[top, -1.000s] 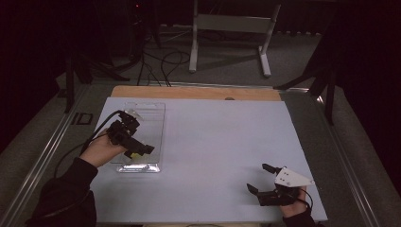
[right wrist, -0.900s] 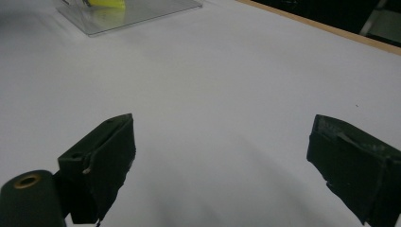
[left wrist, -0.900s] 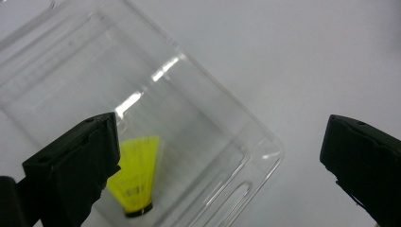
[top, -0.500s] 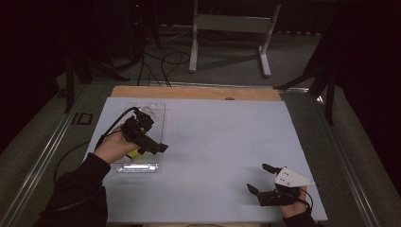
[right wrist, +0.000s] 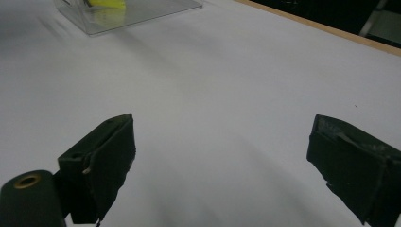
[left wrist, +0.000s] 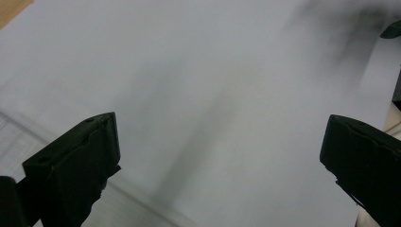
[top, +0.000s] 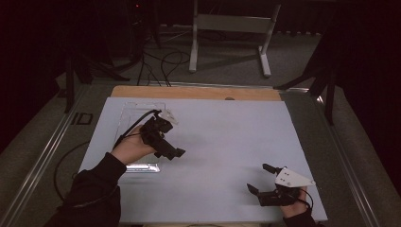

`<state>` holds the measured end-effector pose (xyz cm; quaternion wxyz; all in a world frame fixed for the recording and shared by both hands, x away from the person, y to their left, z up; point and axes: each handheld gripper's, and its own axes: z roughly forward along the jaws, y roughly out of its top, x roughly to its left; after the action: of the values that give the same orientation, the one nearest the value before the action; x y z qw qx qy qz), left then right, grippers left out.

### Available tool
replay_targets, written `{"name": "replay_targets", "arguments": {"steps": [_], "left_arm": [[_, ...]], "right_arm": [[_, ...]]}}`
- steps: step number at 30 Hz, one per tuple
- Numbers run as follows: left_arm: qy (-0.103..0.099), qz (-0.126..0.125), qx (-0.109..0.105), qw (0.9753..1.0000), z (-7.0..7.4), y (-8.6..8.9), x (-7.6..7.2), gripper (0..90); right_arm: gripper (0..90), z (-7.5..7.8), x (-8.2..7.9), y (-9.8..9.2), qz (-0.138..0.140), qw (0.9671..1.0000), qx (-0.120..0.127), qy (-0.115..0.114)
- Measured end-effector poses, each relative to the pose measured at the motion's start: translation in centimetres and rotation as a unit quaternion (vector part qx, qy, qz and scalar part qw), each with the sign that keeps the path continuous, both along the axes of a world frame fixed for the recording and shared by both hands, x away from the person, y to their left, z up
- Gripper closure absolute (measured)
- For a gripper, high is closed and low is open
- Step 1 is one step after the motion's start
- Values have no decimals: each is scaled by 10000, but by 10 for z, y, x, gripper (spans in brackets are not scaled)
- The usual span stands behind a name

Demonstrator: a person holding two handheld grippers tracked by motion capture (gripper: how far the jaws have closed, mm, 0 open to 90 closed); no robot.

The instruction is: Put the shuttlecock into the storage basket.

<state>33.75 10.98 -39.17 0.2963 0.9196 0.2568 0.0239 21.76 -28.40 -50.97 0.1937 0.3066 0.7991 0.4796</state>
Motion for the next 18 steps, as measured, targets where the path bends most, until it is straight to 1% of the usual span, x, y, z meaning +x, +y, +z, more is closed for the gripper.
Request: {"name": "replay_targets", "arguments": {"steps": [1,2,3,4,5,6,7,8,9,10,11,12,13,14,16,18], "left_arm": [[0,0,0,10000,0,0,0,1],[18,-77,-6,10000,0,-4,-1,1],[-11,-100,-2,9999,-1,-8,-3,1],[-5,-205,-14,9998,-2,-14,-5,1],[-5,-205,-14,9998,-2,-14,-5,1],[-6,-293,-46,9996,-3,-19,-6,1],[-6,-293,-46,9996,-3,-19,-6,1],[14,-356,-58,9993,-4,-23,-7,1],[20,-360,-63,9993,-5,-25,-7,1],[42,-412,-107,9991,-6,-28,-8,1],[38,-433,-103,9990,-6,-29,-9,1],[-21,-513,-77,9986,-8,-33,-12,1],[-21,-513,-77,9986,-8,-33,-12,1],[13,-606,-139,9981,-11,-37,-14,1],[-9,-644,-143,9978,-14,-40,-15,1],[40,-687,-168,9975,-22,-46,-18,2]], "right_arm": [[89,0,0,0,0,10000,0,0],[89,0,0,0,3,10000,1,0],[88,0,0,0,8,10000,-3,0],[88,0,0,0,16,10000,-14,-9],[88,0,0,0,16,10000,-14,-9],[88,0,0,0,13,10000,-5,-2],[88,0,0,0,13,10000,-5,-2],[88,0,0,0,10,10000,0,-6],[88,0,0,0,10,10000,0,-6],[88,0,0,0,9,10000,7,-2],[88,0,0,0,9,10000,7,-2],[88,0,0,0,15,10000,9,-3],[88,0,0,0,15,10000,9,-3],[88,0,0,0,20,10000,10,0],[89,0,0,0,22,10000,8,7],[88,1,0,0,32,10000,6,0]]}}
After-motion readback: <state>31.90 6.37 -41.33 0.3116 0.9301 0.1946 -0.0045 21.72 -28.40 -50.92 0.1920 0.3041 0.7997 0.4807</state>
